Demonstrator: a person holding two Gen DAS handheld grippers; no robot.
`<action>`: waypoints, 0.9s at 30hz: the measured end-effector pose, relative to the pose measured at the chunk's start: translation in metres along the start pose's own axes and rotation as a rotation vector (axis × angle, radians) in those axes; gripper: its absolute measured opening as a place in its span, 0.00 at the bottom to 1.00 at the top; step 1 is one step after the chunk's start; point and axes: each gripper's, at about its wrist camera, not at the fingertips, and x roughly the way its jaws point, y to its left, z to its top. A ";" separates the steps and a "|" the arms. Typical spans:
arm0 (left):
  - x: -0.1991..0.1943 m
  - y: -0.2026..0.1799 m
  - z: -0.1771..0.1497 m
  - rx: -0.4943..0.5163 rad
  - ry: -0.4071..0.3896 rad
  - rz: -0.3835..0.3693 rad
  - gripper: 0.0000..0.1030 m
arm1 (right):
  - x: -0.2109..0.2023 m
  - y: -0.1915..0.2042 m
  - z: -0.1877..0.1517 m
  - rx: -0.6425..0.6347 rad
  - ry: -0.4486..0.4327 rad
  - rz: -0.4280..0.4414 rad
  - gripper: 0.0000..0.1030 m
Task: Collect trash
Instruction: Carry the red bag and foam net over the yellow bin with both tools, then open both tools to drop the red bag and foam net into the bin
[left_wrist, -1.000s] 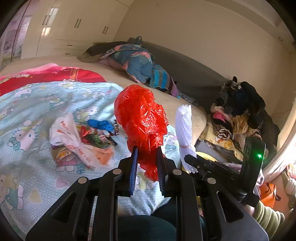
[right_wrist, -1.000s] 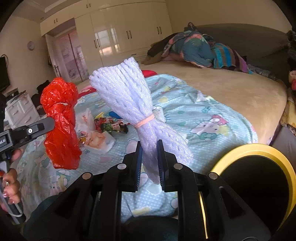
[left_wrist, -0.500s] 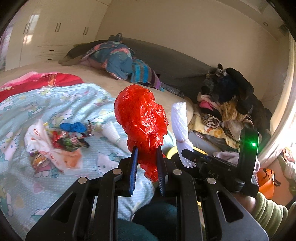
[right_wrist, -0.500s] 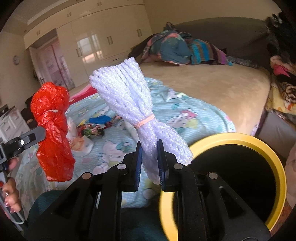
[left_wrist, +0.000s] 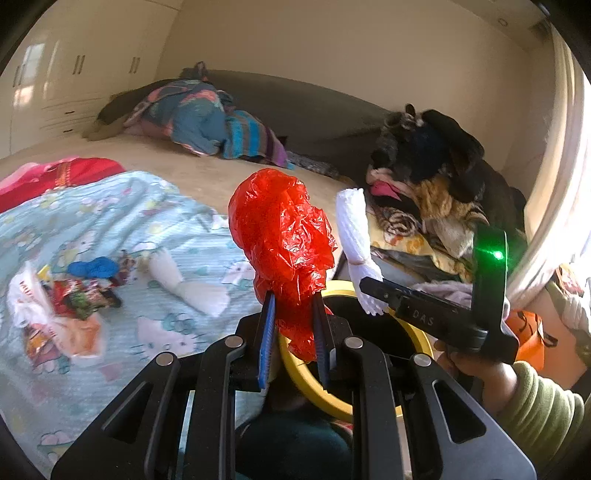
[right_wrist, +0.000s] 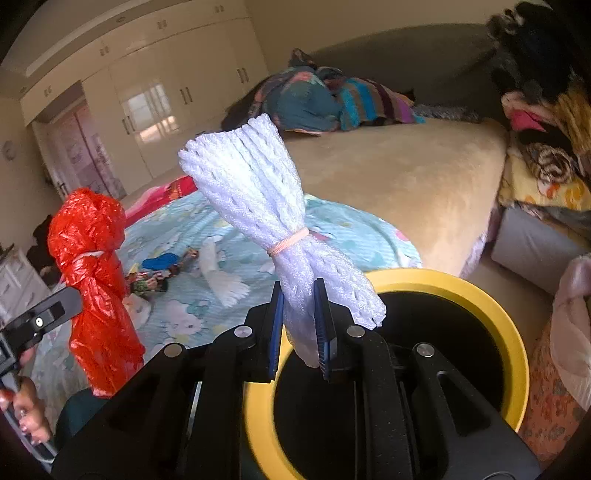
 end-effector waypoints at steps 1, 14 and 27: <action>0.005 -0.006 0.000 0.010 0.006 -0.010 0.18 | -0.001 -0.005 0.000 0.007 0.005 -0.004 0.11; 0.058 -0.050 -0.013 0.098 0.089 -0.066 0.18 | -0.008 -0.061 -0.024 0.096 0.093 -0.045 0.11; 0.103 -0.054 -0.042 0.126 0.195 -0.100 0.51 | -0.002 -0.094 -0.046 0.185 0.144 -0.083 0.32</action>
